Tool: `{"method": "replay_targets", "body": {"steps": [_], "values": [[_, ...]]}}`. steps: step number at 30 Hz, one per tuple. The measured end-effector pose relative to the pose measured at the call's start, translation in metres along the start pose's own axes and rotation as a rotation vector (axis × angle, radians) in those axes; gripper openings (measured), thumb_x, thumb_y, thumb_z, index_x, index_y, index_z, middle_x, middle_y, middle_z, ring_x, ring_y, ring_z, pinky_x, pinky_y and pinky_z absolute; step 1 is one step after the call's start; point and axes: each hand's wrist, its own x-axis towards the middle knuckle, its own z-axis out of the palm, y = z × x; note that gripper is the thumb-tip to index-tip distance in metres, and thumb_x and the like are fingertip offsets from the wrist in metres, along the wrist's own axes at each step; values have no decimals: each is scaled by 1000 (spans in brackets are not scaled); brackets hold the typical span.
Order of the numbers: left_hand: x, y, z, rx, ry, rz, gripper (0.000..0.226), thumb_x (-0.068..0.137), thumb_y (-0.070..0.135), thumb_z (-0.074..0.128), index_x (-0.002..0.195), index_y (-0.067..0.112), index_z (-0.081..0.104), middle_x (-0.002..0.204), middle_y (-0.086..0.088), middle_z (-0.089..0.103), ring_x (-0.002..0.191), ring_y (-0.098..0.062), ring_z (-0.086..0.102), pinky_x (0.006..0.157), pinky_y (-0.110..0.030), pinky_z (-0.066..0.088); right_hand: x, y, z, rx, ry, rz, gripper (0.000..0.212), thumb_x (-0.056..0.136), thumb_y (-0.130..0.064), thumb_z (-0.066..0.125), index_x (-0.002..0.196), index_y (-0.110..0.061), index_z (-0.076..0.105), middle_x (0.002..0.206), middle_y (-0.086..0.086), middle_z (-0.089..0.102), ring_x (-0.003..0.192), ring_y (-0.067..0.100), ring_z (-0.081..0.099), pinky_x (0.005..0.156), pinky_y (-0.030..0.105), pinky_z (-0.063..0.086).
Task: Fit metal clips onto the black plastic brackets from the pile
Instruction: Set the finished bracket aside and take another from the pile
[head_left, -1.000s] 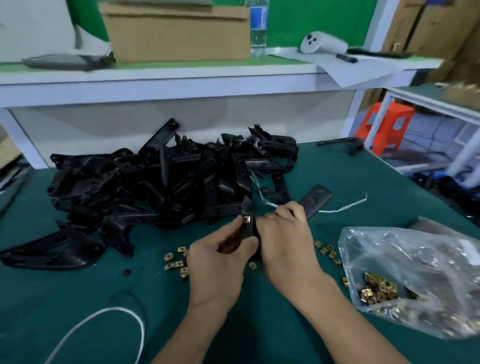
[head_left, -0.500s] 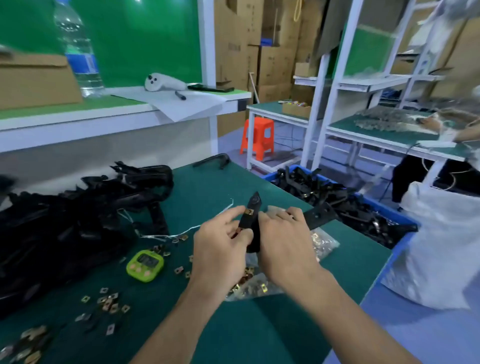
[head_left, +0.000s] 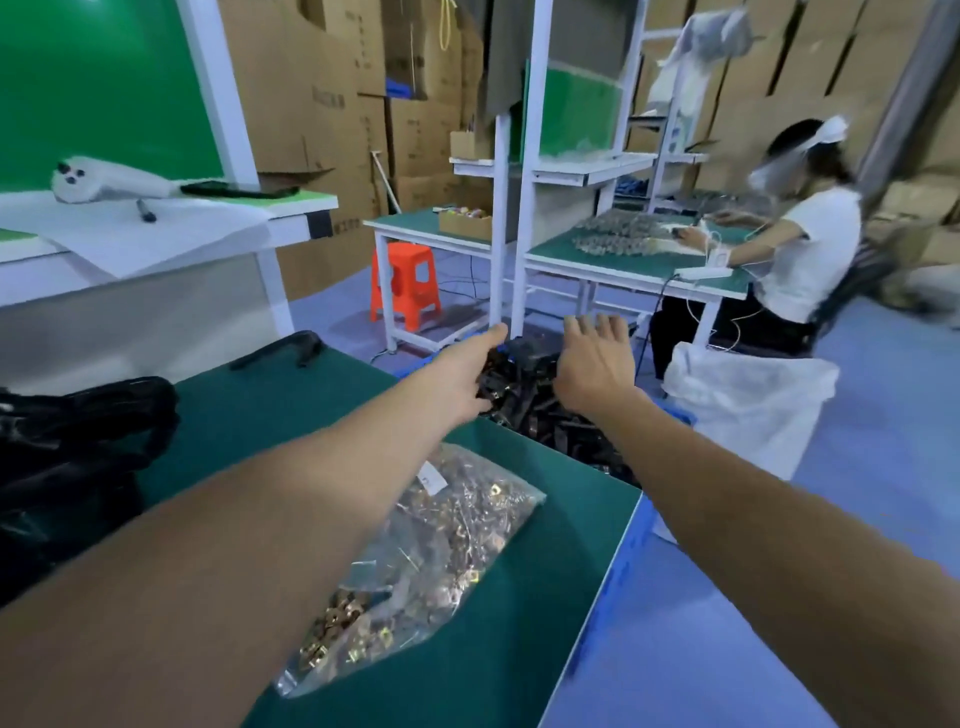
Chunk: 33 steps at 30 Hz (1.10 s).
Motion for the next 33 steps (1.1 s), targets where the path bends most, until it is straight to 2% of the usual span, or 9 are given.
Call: {"method": "replay_targets", "body": {"steps": [4, 7, 10, 13, 17, 23, 26, 30, 33], "values": [[10, 9, -33, 176, 168, 129, 10, 90, 14, 72, 97, 18, 68, 120, -5, 66, 89, -12, 58, 101, -33, 46, 21, -19, 24, 255, 36, 115, 52, 81, -17, 67, 131, -12, 53, 134, 12, 55, 133, 31, 40, 116, 44, 22], [0, -2, -83, 262, 349, 281, 36, 84, -6, 61, 92, 25, 77, 115, 1, 71, 91, -9, 58, 80, -25, 46, -11, -74, 36, 437, -111, 0, 36, 76, -16, 68, 111, -17, 69, 111, 7, 68, 124, 29, 52, 118, 42, 18], [-31, -20, -137, 403, 518, 364, 45, 80, -6, 56, 82, 33, 79, 95, 11, 76, 68, 0, 61, 57, -15, 46, -29, -137, 24, 595, -242, -119, 30, 79, -15, 66, 108, -20, 74, 93, 4, 70, 111, 29, 61, 110, 36, 30], [-67, -29, -193, 558, 630, 413, 43, 78, -5, 61, 78, 35, 79, 66, 22, 71, 49, 6, 58, 45, -4, 38, -41, -204, -1, 742, -322, -266, 29, 79, -13, 63, 100, -28, 76, 100, 5, 75, 103, 29, 66, 93, 30, 49], [-129, -40, -276, 685, 883, 410, 38, 85, 0, 63, 80, 34, 78, 82, 18, 74, 77, 0, 69, 58, -4, 44, -62, -284, -23, 857, -490, -440, 29, 81, -14, 61, 99, -32, 75, 112, -3, 73, 107, 21, 64, 88, 21, 47], [-235, -90, -379, 838, 1154, 191, 33, 98, 6, 55, 98, 31, 77, 72, 11, 71, 33, -7, 51, 34, -19, 38, -104, -400, -34, 785, -652, -682, 42, 87, -19, 65, 128, -25, 67, 121, 2, 66, 96, 18, 62, 71, 18, 44], [-282, -119, -410, 797, 1281, 150, 31, 96, 7, 56, 105, 29, 77, 88, 6, 75, 48, -6, 55, 48, -20, 46, -127, -445, -33, 750, -760, -755, 62, 91, -26, 67, 149, -21, 45, 113, 0, 61, 81, 13, 53, 62, 23, 41], [-327, -156, -436, 795, 1341, 67, 29, 95, 10, 58, 112, 27, 75, 99, 3, 76, 61, -4, 61, 60, -20, 52, -153, -492, -24, 705, -774, -747, 77, 97, -33, 61, 159, -21, 17, 133, 15, 62, 102, 28, 63, 78, 38, 51], [-335, -180, -440, 898, 1310, 44, 30, 96, 15, 63, 123, 23, 72, 142, 5, 59, 134, -10, 50, 112, -22, 39, -161, -517, -17, 731, -640, -576, 66, 98, -34, 58, 154, -21, 28, 124, 19, 63, 108, 30, 61, 65, 34, 47]]}}
